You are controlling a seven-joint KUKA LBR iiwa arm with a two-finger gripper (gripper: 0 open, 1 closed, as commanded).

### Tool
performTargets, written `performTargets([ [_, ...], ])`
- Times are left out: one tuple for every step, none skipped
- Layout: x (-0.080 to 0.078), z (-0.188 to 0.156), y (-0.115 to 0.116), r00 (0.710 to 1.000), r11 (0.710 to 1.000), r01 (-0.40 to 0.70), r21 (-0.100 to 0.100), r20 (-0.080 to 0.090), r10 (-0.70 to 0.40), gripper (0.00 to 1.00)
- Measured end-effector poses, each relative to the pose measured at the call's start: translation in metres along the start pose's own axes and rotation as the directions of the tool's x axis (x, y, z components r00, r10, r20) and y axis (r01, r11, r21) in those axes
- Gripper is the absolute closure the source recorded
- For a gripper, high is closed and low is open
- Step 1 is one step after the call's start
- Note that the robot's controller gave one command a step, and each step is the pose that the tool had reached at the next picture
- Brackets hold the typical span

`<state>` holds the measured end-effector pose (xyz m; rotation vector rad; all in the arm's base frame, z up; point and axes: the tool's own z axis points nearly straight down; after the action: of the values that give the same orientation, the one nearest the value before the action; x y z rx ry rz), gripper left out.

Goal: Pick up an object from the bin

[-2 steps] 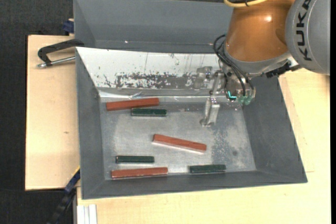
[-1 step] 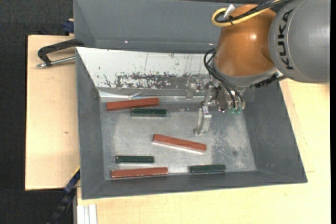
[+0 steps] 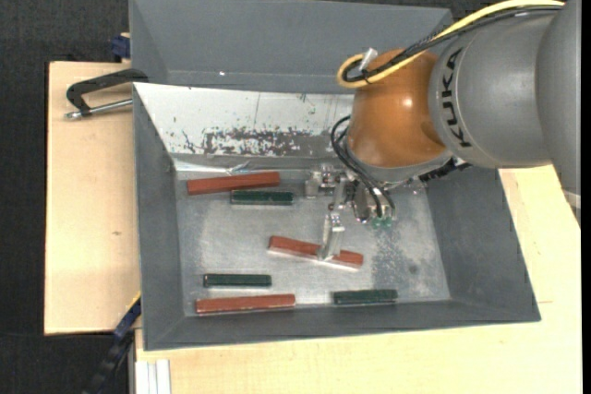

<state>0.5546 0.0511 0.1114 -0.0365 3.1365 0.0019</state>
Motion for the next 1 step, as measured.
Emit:
performTargets([
  [0.0268,0.0305,-0.0091,1.000,1.000,-0.014,-0.002,-0.010,0.014,0.00],
])
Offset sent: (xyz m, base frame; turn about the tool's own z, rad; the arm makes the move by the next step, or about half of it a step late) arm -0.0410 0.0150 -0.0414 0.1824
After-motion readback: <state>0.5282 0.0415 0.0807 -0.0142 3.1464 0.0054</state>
